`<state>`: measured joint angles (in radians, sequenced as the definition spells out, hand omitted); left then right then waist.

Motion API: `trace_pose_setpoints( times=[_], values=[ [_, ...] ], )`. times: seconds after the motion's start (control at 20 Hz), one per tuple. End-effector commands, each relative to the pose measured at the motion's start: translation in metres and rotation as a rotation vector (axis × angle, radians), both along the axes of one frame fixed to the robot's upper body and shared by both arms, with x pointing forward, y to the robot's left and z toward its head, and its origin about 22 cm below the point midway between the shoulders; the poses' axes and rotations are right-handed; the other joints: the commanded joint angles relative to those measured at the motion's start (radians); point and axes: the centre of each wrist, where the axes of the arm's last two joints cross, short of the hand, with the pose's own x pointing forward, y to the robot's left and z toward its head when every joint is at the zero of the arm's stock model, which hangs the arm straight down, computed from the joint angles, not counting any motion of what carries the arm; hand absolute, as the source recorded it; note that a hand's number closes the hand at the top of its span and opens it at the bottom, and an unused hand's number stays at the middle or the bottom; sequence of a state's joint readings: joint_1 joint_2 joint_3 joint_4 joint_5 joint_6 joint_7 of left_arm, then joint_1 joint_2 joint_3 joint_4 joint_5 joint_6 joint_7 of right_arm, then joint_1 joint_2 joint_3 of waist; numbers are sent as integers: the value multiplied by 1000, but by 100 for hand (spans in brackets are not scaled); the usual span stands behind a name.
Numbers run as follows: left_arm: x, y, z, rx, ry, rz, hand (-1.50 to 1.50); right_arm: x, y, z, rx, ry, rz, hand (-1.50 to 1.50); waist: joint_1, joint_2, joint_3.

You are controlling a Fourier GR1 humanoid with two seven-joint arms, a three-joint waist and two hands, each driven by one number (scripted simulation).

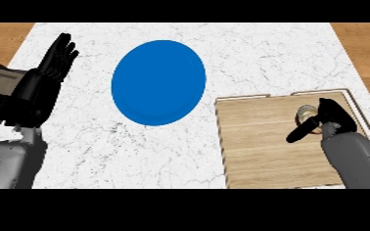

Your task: Pick the cupcake from the tray and place it in the plate

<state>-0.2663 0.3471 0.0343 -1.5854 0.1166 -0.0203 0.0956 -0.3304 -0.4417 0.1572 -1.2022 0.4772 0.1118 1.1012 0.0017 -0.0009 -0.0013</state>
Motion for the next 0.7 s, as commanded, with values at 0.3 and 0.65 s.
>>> trace_pose_setpoints(
  times=[0.3, 0.65],
  values=[
    [6, -3, 5, 0, -7, 4, 0, 8, -10, -18, -259, -124, 11, 150, 5, 3, 2],
    [4, -5, 8, 2, -21, -30, 0, 14, -8, 4, -325, -266, 527, 150, 31, 10, 4]
  ],
)
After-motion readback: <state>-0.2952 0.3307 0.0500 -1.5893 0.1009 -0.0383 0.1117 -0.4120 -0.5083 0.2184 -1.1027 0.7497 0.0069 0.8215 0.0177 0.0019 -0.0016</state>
